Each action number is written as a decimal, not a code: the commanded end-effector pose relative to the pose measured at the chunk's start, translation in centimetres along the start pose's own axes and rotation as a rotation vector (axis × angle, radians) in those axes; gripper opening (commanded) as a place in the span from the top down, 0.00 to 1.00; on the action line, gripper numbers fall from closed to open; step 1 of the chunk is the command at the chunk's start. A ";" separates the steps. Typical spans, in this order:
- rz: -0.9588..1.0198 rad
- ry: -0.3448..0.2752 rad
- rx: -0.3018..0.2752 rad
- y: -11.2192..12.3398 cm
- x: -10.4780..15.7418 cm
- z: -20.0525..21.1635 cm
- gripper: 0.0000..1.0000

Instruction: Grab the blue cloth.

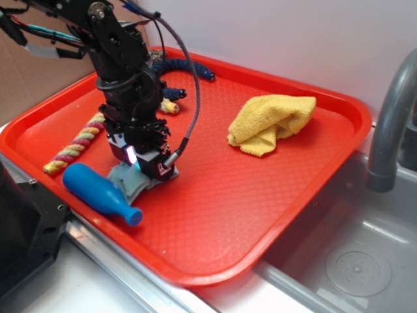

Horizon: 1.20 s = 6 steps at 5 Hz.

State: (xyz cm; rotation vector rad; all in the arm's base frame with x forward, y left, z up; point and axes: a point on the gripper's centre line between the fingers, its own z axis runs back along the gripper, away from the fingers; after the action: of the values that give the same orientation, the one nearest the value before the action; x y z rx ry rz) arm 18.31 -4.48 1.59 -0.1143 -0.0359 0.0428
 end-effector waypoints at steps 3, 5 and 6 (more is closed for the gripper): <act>-0.195 -0.024 0.032 -4.7 3.1 10.5 1.00; -0.241 -0.009 0.126 -9.9 4.8 19.6 1.00; -0.221 -0.011 0.095 -10.0 3.5 21.2 1.00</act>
State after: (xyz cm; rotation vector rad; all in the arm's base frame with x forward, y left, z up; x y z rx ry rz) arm 22.30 -10.67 21.62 0.0075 0.0202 -0.1795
